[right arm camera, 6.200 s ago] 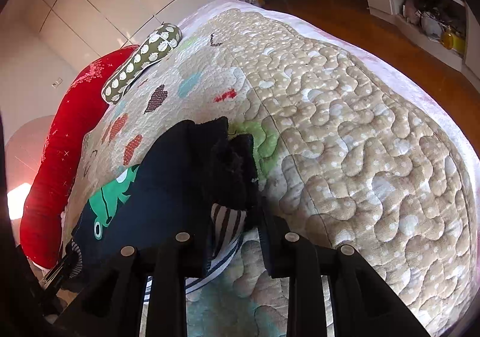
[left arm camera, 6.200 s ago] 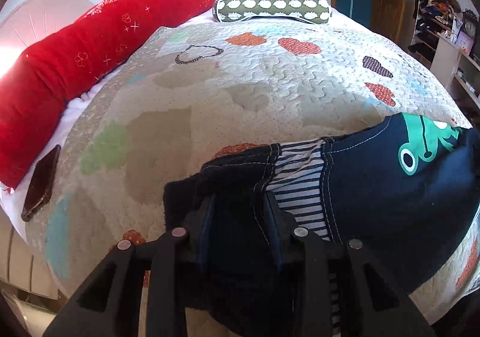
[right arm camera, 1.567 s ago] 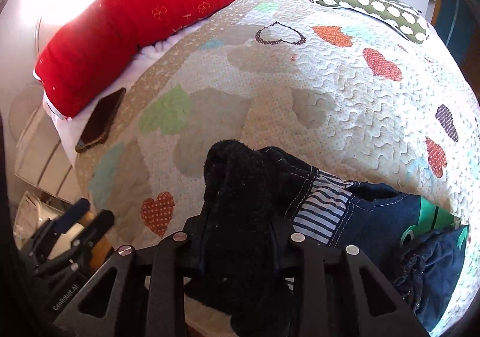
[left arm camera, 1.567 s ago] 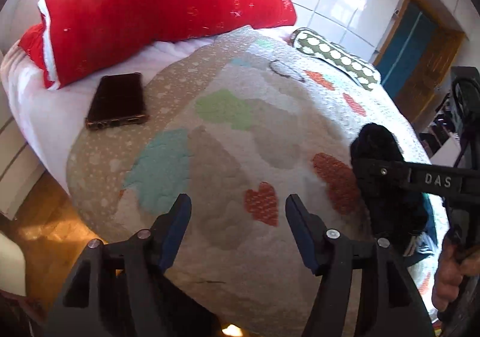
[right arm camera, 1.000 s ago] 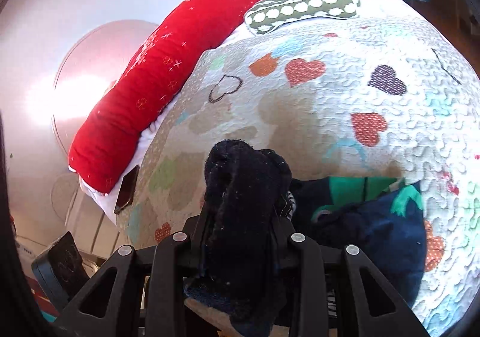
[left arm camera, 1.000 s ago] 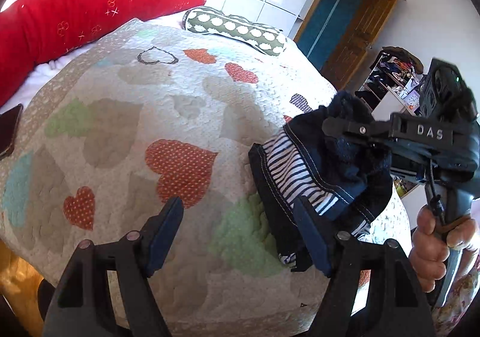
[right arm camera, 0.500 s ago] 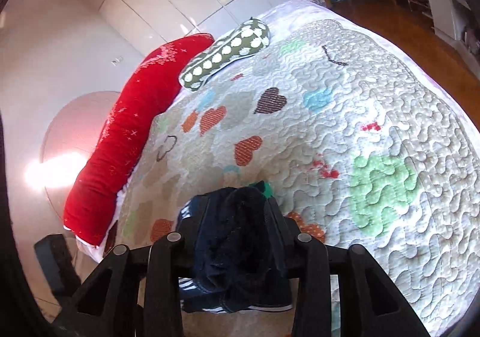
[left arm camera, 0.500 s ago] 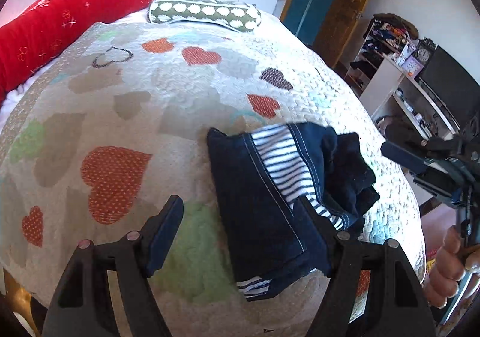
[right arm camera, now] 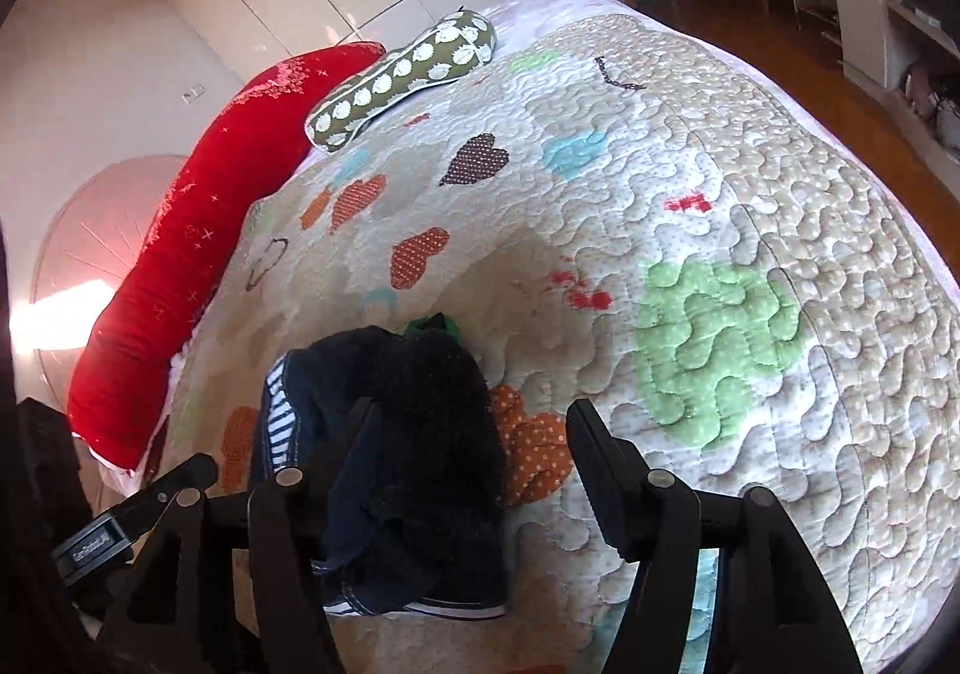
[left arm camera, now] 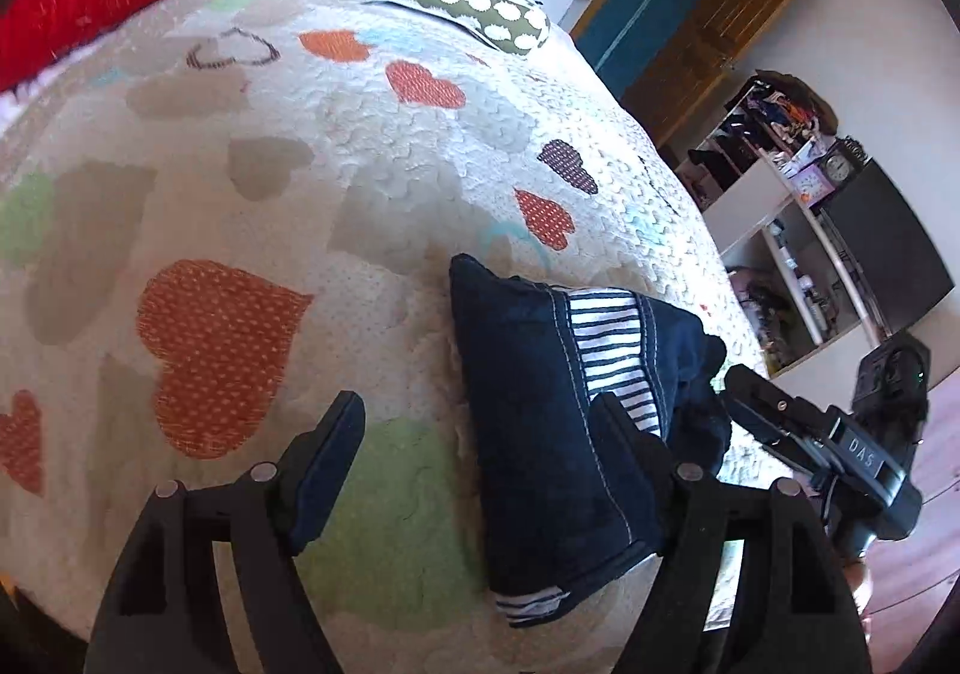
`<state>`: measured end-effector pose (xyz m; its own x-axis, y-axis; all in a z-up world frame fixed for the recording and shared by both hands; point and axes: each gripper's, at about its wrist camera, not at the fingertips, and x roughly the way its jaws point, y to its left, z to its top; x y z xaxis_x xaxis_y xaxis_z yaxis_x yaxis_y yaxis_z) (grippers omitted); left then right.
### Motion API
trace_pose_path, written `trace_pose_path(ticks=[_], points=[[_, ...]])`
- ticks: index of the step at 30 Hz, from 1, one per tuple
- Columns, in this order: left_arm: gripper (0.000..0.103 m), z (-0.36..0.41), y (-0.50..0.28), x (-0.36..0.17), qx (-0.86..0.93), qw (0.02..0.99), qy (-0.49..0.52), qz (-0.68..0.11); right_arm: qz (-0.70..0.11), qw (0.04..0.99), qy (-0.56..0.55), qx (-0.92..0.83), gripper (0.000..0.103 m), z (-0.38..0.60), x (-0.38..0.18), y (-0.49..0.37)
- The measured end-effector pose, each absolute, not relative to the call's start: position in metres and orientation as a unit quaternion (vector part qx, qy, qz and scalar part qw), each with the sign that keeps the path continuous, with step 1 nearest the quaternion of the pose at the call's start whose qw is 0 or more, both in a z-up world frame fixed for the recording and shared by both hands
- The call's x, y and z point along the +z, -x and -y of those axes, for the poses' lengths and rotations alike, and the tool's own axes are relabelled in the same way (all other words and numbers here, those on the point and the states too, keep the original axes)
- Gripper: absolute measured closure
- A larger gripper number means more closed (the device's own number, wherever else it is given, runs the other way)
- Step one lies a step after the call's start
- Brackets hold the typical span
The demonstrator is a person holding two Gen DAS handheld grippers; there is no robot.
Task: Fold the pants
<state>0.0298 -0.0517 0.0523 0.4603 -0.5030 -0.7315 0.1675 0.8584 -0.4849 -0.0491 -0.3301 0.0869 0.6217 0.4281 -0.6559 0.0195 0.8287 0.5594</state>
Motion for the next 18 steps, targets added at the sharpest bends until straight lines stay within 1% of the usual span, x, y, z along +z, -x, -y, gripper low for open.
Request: trace_pose_path(ticks=[4,5,6,7,8,11,16,17,18], points=[[0.023,0.072,-0.054,0.018,-0.235,0.799,0.197,-0.518,-0.454,0.827,-0.296,0.148,0.028,0.317,0.054,0.024],[0.023,0.077,-0.055,0.02,-0.236,0.803,0.189,-0.514,-0.448,0.825,-0.307,0.156,0.031,0.311,0.049,0.022],[0.027,0.082,-0.055,0.023,-0.25,0.799,0.187,-0.513,-0.443,0.82,-0.319,0.172,0.051,0.307,0.048,0.022],[0.056,0.086,-0.056,0.027,-0.279,0.787,0.196,-0.515,-0.447,0.807,-0.337,0.189,0.062,0.302,0.047,0.02],[0.064,0.09,-0.059,0.032,-0.288,0.779,0.196,-0.521,-0.443,0.807,-0.341,0.192,0.063,0.298,0.05,0.018],[0.065,0.089,-0.068,0.054,-0.281,0.797,0.183,-0.502,-0.431,0.818,-0.324,0.197,0.067,0.289,0.071,0.008],[0.064,0.079,-0.103,0.082,-0.239,0.832,0.147,-0.478,-0.405,0.833,-0.32,0.201,0.068,0.267,0.095,-0.025],[0.062,0.079,-0.11,0.081,-0.223,0.837,0.133,-0.481,-0.405,0.837,-0.314,0.193,0.067,0.266,0.093,-0.03],[0.053,0.08,-0.117,0.076,-0.204,0.842,0.118,-0.486,-0.41,0.841,-0.305,0.178,0.061,0.261,0.089,-0.038]])
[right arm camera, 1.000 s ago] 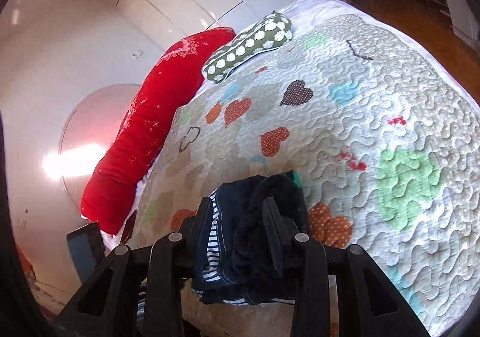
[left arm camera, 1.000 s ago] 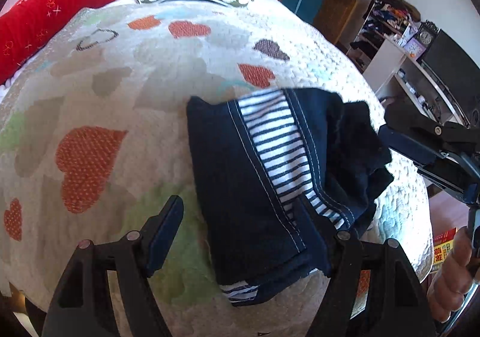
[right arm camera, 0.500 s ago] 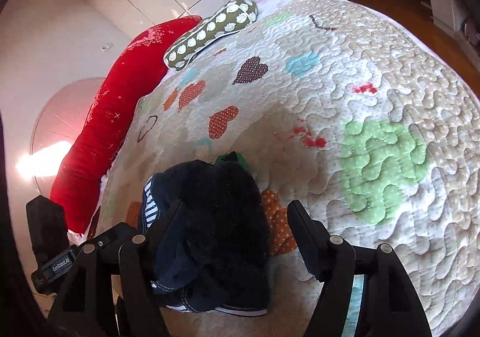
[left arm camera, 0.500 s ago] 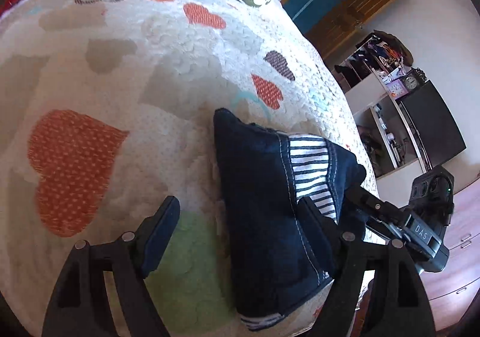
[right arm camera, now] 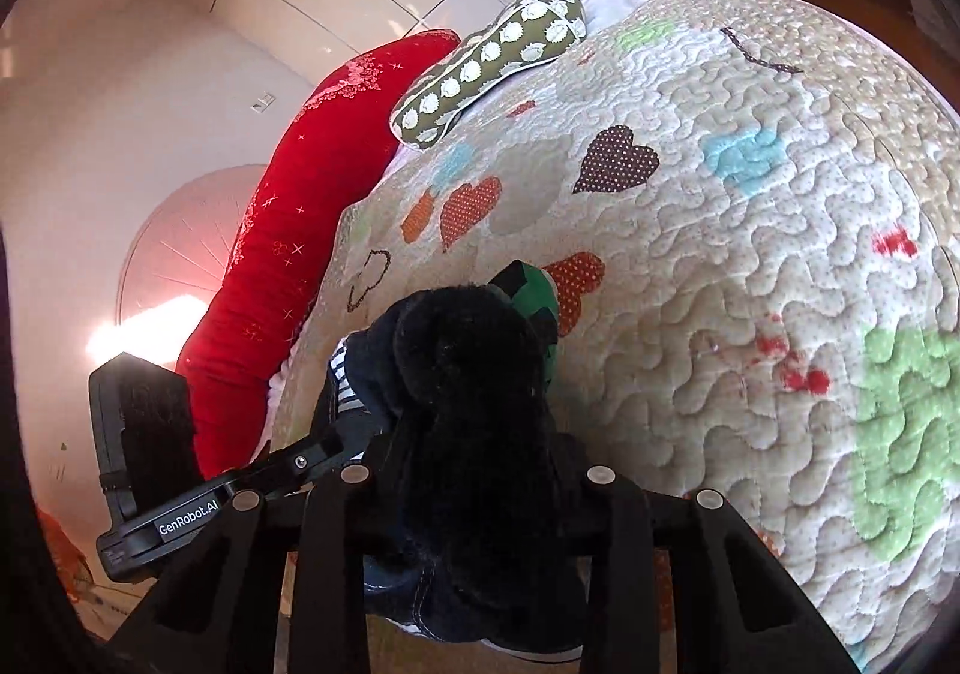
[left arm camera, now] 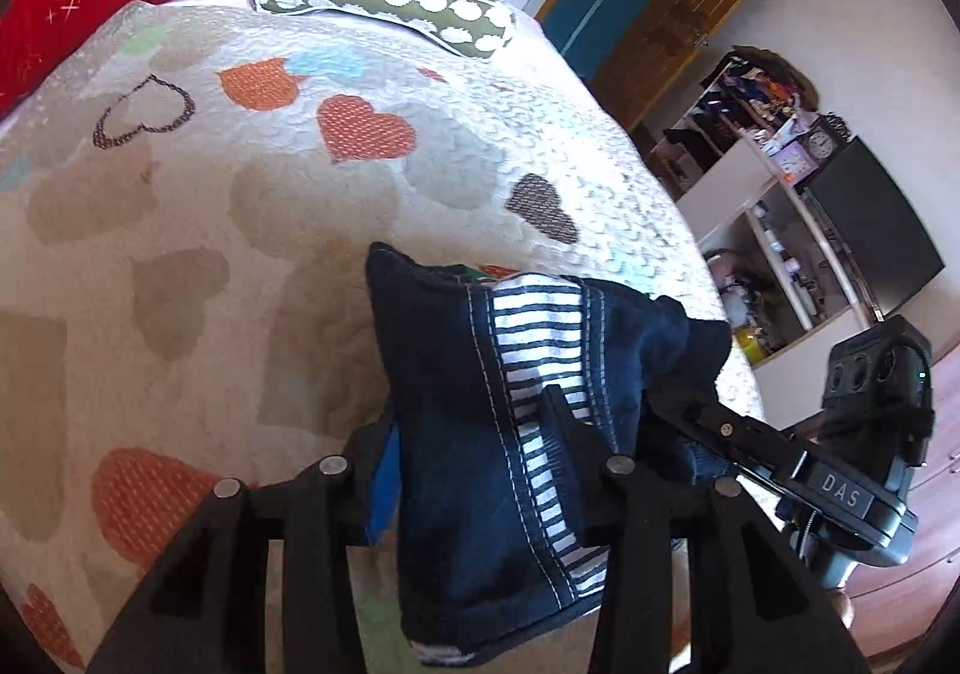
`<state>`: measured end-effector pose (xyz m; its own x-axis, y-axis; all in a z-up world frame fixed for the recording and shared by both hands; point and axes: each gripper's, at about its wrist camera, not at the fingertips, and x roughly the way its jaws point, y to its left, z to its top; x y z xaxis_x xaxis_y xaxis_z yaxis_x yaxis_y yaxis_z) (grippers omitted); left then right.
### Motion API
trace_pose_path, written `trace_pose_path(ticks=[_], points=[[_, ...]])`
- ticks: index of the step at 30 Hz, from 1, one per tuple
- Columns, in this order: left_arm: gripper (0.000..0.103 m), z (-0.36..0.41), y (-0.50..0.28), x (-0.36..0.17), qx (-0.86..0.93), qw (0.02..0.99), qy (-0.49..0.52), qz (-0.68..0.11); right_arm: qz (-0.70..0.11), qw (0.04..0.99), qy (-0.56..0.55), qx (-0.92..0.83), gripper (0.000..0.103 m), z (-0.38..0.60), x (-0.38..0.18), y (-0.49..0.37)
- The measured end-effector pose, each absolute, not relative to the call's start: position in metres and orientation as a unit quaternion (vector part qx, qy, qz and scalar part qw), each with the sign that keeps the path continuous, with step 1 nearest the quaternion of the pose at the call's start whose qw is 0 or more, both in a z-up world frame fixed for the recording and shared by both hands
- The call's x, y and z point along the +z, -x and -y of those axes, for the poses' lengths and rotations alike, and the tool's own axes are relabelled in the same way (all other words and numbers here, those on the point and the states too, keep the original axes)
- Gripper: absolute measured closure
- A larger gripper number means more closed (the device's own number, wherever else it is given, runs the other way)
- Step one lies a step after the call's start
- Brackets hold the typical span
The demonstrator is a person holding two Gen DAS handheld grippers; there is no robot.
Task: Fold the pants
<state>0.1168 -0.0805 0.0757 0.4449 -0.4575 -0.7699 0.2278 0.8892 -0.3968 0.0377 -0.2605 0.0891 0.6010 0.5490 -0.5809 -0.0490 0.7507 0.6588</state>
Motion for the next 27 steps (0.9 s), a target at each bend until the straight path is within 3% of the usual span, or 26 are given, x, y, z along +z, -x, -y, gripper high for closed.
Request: trace_pose_path(ticks=[4,13,19,21,27], points=[[0.049,0.075,-0.129,0.05,-0.163,0.839,0.086,-0.513,-0.454,0.851,-0.24,0.112,0.056,0.242,0.068,-0.057],[0.048,0.051,-0.066,0.073,-0.146,0.874,0.104,-0.451,-0.361,0.894,-0.231,0.13,0.058,0.231,0.126,-0.007],[0.047,0.073,-0.058,0.03,-0.143,0.857,0.069,-0.491,-0.434,0.863,-0.22,0.132,0.06,0.187,0.073,-0.03],[0.046,0.072,-0.055,0.034,-0.147,0.858,0.066,-0.488,-0.447,0.861,-0.211,0.117,0.06,0.194,0.06,-0.028],[0.046,0.06,-0.026,0.072,-0.131,0.883,0.062,-0.446,-0.408,0.878,-0.222,0.118,0.06,0.217,0.09,0.006]])
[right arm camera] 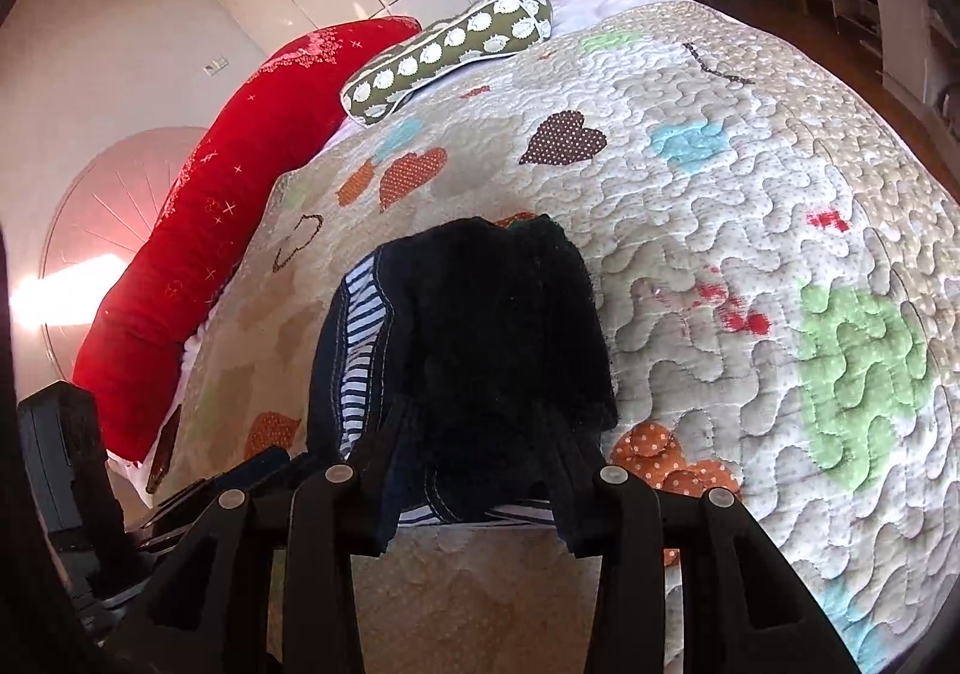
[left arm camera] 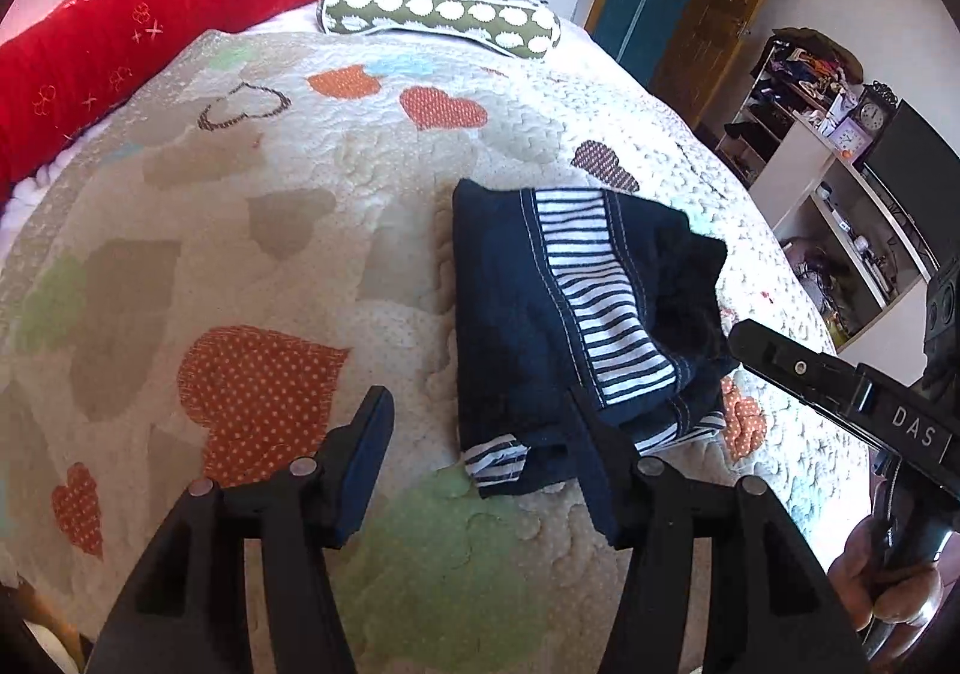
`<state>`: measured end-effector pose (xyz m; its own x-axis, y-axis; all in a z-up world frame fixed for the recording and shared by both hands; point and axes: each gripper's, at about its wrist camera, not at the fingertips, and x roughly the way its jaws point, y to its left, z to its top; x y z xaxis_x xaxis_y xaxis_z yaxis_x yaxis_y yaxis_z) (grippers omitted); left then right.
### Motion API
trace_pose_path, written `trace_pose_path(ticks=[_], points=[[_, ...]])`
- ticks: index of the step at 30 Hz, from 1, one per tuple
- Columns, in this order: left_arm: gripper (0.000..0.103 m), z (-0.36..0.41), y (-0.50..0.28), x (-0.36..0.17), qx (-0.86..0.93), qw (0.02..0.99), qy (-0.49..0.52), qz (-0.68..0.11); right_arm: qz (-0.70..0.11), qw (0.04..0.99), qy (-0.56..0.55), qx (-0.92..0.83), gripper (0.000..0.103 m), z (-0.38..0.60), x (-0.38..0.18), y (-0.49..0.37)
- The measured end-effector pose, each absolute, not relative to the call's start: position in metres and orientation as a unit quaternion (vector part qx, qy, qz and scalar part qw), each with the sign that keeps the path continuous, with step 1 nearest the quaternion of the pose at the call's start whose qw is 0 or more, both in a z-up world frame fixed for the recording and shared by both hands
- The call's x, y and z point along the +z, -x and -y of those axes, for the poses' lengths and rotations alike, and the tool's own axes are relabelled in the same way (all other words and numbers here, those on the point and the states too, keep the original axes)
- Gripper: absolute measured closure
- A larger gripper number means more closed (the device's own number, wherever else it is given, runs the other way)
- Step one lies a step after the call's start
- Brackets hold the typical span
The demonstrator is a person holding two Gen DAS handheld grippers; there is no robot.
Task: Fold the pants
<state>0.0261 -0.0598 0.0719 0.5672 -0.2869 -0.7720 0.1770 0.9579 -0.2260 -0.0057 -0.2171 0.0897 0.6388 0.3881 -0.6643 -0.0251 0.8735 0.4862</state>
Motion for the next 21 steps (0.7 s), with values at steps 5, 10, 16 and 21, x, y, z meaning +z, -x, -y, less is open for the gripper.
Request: trace_pose_path(ticks=[5,10,16,21], points=[[0.04,0.052,0.015,0.103,-0.094,0.914,0.041,-0.394,-0.381,0.9,-0.19,0.089,0.056,0.211,0.105,0.042],[0.029,0.042,0.047,0.126,-0.052,0.935,0.021,-0.349,-0.365,0.912,-0.173,0.08,0.055,0.211,0.113,0.074],[0.018,0.032,0.082,0.153,-0.017,0.955,0.011,-0.295,-0.346,0.923,-0.147,0.077,0.052,0.201,0.127,0.1],[0.015,0.033,0.095,0.163,-0.015,0.961,0.002,-0.276,-0.338,0.931,-0.115,0.073,0.047,0.191,0.135,0.108]])
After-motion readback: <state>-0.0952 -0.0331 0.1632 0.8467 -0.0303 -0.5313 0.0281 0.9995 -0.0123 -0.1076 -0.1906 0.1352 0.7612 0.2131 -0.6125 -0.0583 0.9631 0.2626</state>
